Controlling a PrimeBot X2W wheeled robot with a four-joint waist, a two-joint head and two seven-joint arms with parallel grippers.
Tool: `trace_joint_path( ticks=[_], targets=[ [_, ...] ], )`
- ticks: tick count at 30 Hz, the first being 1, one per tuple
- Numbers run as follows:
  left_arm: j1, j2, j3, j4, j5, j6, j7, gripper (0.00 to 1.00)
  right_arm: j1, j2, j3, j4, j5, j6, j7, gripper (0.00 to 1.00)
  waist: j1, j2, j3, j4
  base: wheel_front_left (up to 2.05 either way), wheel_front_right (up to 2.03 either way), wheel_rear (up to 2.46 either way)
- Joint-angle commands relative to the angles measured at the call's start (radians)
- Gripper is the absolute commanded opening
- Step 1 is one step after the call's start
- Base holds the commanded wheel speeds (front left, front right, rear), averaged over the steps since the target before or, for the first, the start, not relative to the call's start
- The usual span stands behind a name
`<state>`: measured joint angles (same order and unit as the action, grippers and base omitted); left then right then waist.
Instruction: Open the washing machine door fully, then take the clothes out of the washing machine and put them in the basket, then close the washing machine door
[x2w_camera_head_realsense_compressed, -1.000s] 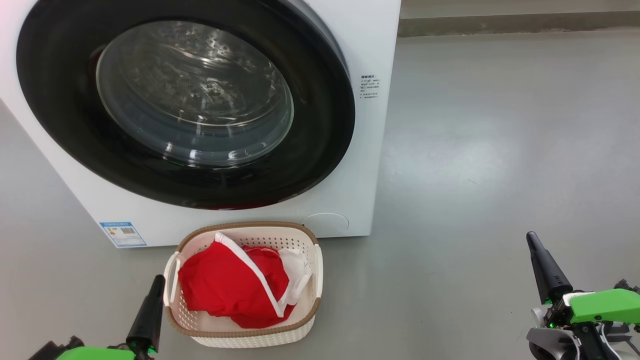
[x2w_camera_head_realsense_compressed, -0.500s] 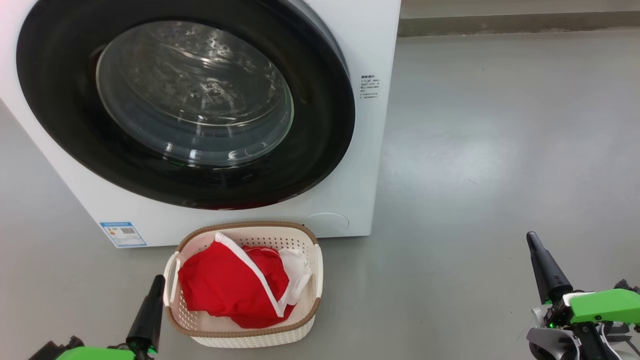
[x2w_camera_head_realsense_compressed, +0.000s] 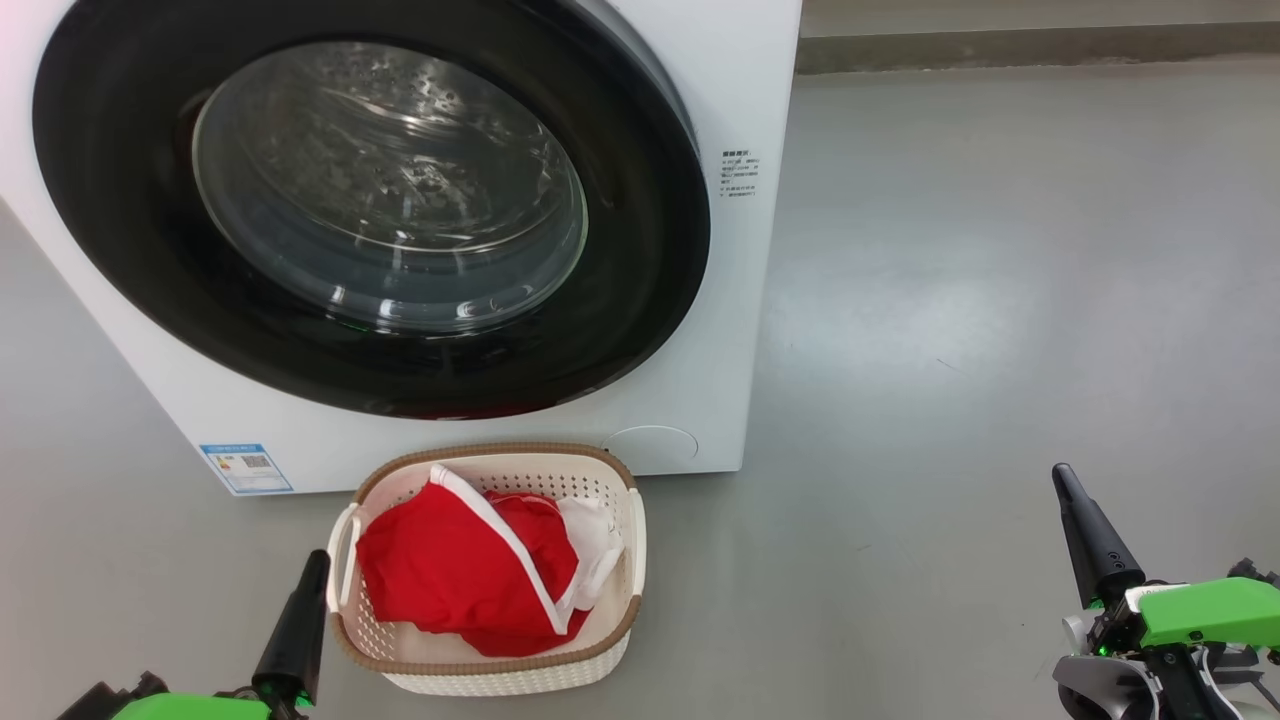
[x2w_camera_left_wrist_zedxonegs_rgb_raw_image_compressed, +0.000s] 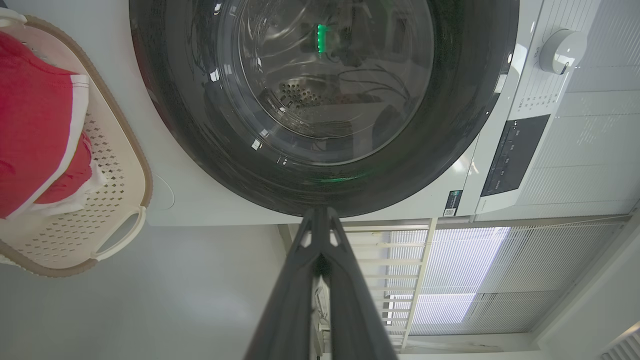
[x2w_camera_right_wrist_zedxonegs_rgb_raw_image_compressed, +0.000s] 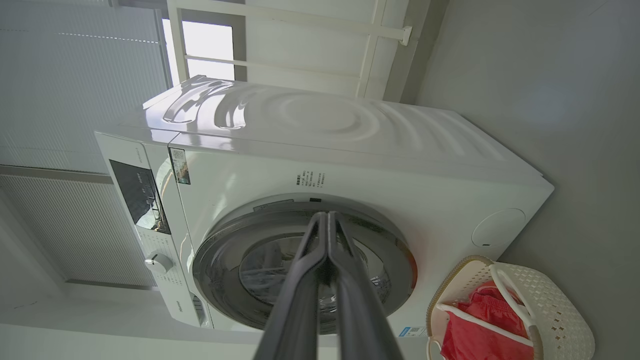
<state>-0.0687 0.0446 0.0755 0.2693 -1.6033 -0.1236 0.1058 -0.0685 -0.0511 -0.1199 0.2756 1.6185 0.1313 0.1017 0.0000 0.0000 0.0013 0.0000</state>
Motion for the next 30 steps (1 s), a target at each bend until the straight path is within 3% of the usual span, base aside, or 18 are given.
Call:
trace_joint_path(
  ticks=[1,30],
  targets=[
    [-0.044,0.007,0.038,-0.020,-0.005,-0.007,0.007,0.00,-0.043,-0.006,0.014,-0.027,-0.004,-0.001,0.005,0.00,0.0000,0.0000,0.000,0.000,0.00,0.00,0.00],
    [-0.044,0.006,0.039,-0.020,-0.005,-0.007,0.008,0.00,-0.044,-0.004,0.011,-0.027,-0.005,-0.001,0.007,0.00,0.0000,0.0000,0.000,0.000,0.00,0.00,0.00]
  ],
)
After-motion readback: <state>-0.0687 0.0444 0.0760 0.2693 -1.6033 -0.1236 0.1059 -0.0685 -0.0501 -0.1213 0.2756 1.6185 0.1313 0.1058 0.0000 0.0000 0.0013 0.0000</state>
